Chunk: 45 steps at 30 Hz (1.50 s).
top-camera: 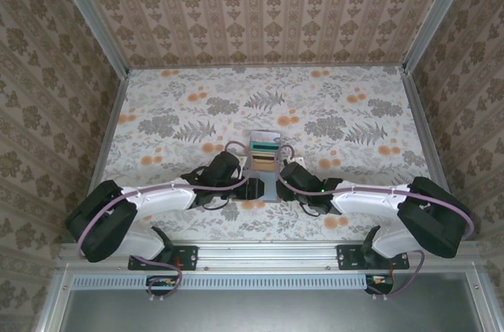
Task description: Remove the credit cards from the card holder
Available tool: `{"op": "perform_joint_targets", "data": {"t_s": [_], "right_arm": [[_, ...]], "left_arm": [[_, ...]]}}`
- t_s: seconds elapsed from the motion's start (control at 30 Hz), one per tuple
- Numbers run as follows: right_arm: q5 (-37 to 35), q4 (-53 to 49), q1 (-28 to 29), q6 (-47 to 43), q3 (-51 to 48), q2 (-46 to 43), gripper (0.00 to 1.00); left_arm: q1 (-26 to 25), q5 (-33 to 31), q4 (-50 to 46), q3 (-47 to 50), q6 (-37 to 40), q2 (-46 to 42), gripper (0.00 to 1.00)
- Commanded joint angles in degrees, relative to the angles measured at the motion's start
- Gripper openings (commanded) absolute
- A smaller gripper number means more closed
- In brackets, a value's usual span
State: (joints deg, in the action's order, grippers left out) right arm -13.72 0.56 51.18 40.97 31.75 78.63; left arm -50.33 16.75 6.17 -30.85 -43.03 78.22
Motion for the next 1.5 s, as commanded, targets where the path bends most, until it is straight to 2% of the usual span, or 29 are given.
{"op": "perform_joint_targets", "data": {"t_s": [0.0, 0.13, 0.33, 0.47, 0.67, 0.77, 0.9, 0.97, 1.13, 1.47], "right_arm": [[-3.4, -1.8, -0.3, 1.9, -1.5, -2.7, 0.32], [-6.2, -3.2, -0.6, 3.1, -3.6, -6.6, 0.33], [-5.5, -3.9, -1.4, 2.9, -5.5, -11.0, 0.35], [-3.2, -3.0, -1.4, 2.2, -4.7, -10.6, 0.35], [4.4, 1.4, -1.1, 1.3, -0.8, -6.3, 0.32], [7.7, 3.4, 0.0, 1.3, 2.3, -2.9, 0.29], [11.5, 4.0, 0.9, 2.2, 7.2, 3.1, 0.24], [13.1, 4.9, 1.2, 3.2, 8.8, 5.5, 0.22], [15.7, 5.6, 1.4, 5.6, 11.3, 9.9, 0.19], [17.4, 6.1, 1.5, 9.1, 12.8, 15.1, 0.19]], "left_arm": [[-1.3, 0.5, 2.5, -3.1, -0.3, 1.5, 0.59], [-3.4, 1.2, 3.8, -5.5, -0.5, 5.6, 0.56], [-4.3, 1.3, 3.4, -7.8, -0.5, 9.3, 0.52], [-3.5, -0.8, -0.1, -7.4, 0.6, 6.7, 0.50], [1.9, -2.6, -4.3, -2.9, 1.3, -0.2, 0.41], [5.2, -3.0, -6.2, -0.7, 2.3, -2.7, 0.33], [9.4, -2.1, -7.5, 1.4, 3.5, -3.7, 0.10], [10.5, -1.6, -7.2, 2.0, 3.8, -3.2, 0.01], [11.2, -0.9, -5.4, 3.6, 3.3, -1.6, 0.00], [10.8, 0.5, -1.8, 5.1, 1.9, 1.2, 0.01]]}}
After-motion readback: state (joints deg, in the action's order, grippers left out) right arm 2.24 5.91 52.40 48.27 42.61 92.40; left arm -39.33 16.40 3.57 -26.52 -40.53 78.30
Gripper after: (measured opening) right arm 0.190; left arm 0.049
